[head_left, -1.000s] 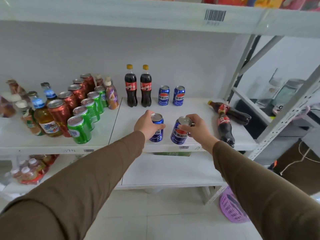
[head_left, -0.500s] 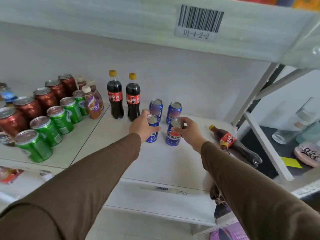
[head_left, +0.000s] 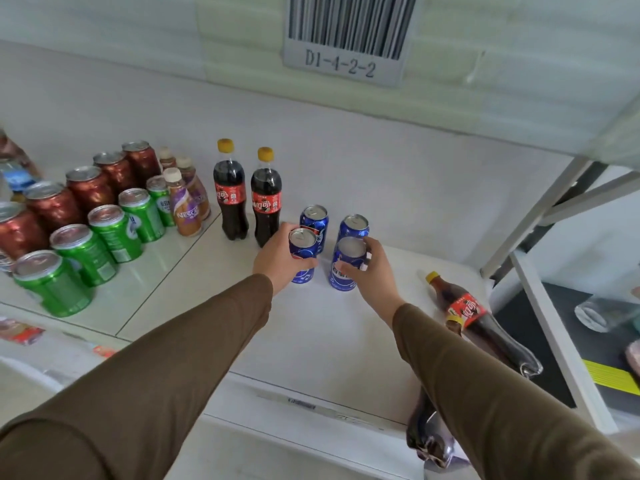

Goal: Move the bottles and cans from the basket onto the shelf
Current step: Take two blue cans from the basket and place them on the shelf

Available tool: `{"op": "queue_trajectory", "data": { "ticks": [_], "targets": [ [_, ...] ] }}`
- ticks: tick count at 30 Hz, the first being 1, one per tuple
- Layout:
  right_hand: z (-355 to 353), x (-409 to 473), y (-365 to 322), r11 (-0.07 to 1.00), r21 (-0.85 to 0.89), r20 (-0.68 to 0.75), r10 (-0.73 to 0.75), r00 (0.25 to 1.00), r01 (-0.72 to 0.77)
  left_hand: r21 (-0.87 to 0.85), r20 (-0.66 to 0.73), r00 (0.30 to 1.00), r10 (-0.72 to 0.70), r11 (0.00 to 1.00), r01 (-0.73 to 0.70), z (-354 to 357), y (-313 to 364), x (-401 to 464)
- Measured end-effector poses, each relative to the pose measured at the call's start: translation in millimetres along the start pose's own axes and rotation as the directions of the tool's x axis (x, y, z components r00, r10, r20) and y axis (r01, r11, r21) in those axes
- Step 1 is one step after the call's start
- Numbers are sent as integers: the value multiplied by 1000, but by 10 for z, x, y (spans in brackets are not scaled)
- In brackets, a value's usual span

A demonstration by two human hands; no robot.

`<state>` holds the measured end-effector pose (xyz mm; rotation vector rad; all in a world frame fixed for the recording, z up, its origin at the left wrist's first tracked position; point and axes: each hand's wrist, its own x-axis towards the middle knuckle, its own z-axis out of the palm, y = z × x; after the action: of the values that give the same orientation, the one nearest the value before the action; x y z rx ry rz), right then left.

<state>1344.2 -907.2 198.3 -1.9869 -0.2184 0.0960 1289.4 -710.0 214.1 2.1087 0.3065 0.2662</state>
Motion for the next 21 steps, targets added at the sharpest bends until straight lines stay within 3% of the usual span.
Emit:
{"op": "queue_trajectory", "data": {
  "ticks": [6,21],
  "targets": [
    [160,-19,134,993,-54,2,105,994,-105,9,7,993,-116,993,116,158,-209,-42],
    [214,-15,108,984,-38,-65,173,983,-176,-28,-17,991,-133,991,133,238,-259,-47]
  ]
}}
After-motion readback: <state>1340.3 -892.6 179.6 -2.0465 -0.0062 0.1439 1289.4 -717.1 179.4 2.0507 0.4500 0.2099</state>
